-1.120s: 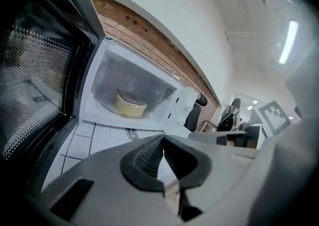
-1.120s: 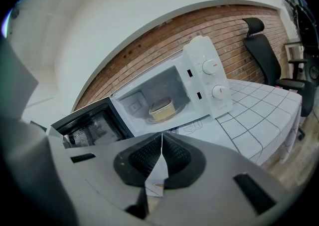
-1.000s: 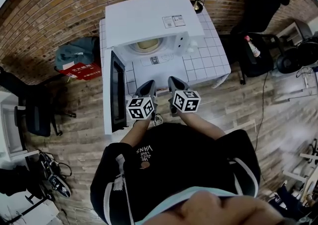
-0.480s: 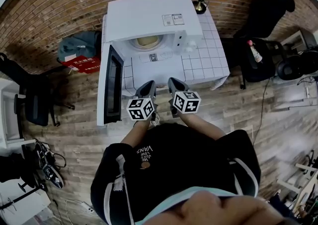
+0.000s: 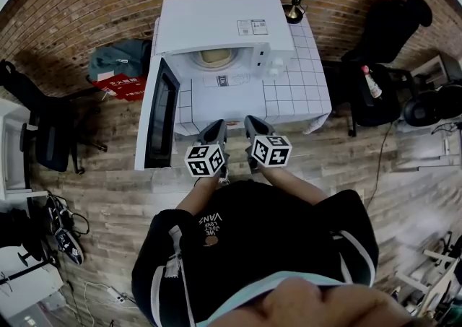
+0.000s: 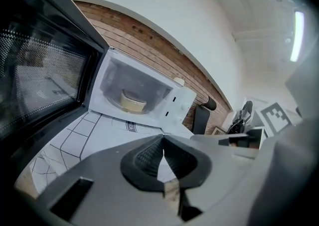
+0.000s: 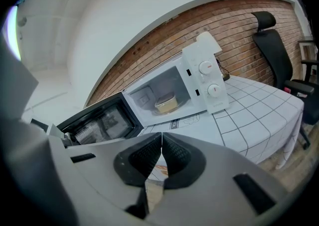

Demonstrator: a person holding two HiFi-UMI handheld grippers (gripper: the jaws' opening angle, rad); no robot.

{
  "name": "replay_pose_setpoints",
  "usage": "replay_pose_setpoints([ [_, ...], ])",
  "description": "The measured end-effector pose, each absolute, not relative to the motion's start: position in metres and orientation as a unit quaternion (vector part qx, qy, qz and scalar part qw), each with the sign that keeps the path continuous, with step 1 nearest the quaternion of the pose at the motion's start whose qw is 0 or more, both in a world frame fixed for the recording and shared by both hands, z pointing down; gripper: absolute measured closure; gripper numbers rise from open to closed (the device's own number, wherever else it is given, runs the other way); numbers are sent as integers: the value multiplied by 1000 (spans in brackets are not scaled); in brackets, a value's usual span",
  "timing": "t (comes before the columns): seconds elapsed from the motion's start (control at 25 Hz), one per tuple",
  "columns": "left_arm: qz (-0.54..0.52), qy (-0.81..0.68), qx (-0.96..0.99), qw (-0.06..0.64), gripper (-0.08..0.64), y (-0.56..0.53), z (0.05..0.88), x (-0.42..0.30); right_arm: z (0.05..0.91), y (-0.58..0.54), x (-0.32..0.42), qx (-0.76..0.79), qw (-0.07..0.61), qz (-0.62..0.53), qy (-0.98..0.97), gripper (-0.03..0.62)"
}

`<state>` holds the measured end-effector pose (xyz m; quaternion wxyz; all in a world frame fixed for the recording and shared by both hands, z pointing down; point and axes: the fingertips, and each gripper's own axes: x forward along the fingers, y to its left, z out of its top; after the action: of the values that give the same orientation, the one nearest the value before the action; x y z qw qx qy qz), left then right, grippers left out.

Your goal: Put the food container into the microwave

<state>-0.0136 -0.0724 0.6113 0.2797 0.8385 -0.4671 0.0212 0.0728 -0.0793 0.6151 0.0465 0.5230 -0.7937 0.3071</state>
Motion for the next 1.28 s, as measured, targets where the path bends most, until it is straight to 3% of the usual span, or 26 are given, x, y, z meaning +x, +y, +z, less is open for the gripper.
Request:
replay_pose_setpoints([
  [1.28, 15, -492, 825, 280, 548, -38, 612, -14, 616, -51, 72, 498, 55, 308, -809, 588],
])
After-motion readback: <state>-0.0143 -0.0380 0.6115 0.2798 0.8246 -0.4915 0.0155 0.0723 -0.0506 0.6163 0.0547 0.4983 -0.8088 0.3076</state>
